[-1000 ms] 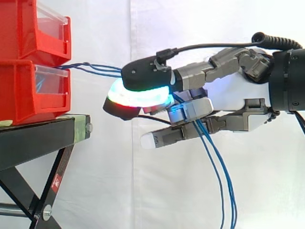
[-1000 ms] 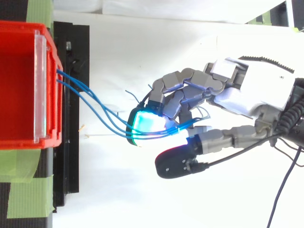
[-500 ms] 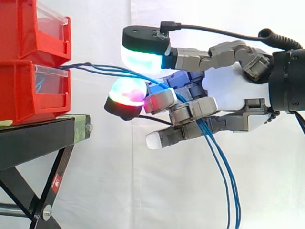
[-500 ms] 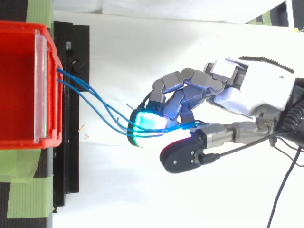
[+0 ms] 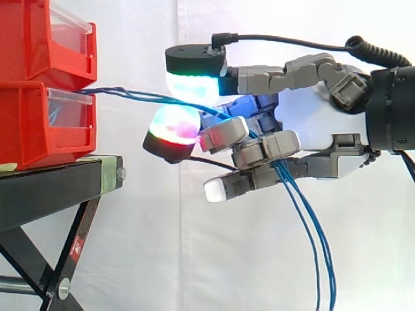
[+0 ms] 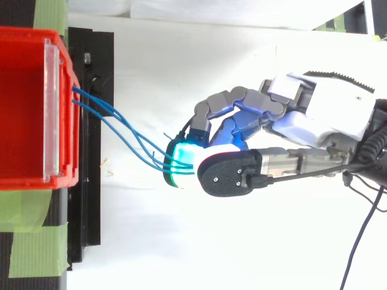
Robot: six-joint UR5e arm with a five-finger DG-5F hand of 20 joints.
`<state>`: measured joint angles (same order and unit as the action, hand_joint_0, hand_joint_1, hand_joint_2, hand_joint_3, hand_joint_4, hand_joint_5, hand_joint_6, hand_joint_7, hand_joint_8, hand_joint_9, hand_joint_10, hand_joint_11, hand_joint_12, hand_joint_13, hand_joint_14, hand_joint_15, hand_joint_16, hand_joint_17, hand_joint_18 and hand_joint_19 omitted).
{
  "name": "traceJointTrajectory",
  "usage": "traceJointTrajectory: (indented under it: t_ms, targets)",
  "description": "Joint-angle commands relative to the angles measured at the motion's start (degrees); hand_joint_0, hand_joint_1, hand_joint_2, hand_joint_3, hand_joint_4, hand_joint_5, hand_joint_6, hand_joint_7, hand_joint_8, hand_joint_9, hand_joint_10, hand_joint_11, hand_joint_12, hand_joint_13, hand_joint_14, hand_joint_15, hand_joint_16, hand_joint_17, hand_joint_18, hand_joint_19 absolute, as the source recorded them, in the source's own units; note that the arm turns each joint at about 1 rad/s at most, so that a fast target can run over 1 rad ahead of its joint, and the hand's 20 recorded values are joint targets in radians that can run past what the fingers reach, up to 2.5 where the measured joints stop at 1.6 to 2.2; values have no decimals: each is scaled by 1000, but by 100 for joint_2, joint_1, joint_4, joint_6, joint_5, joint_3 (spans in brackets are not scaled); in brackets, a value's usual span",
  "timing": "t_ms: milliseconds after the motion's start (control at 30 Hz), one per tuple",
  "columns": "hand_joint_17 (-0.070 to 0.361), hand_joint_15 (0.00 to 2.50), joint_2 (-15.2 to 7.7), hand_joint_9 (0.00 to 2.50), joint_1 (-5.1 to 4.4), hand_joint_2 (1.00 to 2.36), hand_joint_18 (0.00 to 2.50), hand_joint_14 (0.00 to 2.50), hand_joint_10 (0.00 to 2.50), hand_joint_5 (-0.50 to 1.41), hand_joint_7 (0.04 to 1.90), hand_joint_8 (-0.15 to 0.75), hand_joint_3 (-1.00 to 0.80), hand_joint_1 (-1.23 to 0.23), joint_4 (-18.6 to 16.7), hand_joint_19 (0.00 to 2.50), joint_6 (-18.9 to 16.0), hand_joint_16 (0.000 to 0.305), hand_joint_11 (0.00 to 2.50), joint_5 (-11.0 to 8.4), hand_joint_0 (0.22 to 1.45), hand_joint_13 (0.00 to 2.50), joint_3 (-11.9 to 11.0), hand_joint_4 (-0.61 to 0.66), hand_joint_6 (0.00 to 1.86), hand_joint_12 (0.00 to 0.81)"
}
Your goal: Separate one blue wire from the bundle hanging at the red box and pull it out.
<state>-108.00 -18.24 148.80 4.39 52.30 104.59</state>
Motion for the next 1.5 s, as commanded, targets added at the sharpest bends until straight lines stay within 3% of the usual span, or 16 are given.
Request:
traceJointTrajectory:
  t_ms: [0,300,467,600,900,1133,1467]
  targets:
    - [66,1451,-1,793,-4,1023,808,1223,878,-238,916,336,-231,-676,0,725,0,29,1429,0,673,1050,0,263,856,282]
    - [63,1557,-1,749,-4,1021,773,1105,837,-240,1009,323,-261,-949,0,666,0,28,1502,0,754,1025,0,258,868,277]
    - [59,1546,-1,671,-4,1015,721,1112,855,-249,1024,307,-337,-985,-9,563,0,26,1483,0,776,961,0,240,868,261]
    - [55,1496,-1,600,-4,1013,670,1268,848,-255,1039,292,-367,-1009,-18,556,0,24,1485,0,801,886,0,238,861,249]
    - [52,1468,-1,553,-4,1012,629,1349,786,-259,1039,291,-384,-1017,-26,568,0,23,1496,0,799,825,0,234,854,245]
    - [58,1478,-1,613,-4,1011,664,1318,843,-254,1015,311,-387,-893,-26,629,0,26,1471,0,697,877,0,260,850,264]
    - [73,1493,7,647,5,1004,627,1203,669,-254,1047,336,-465,-842,-26,716,0,33,1583,0,575,862,0,265,832,302]
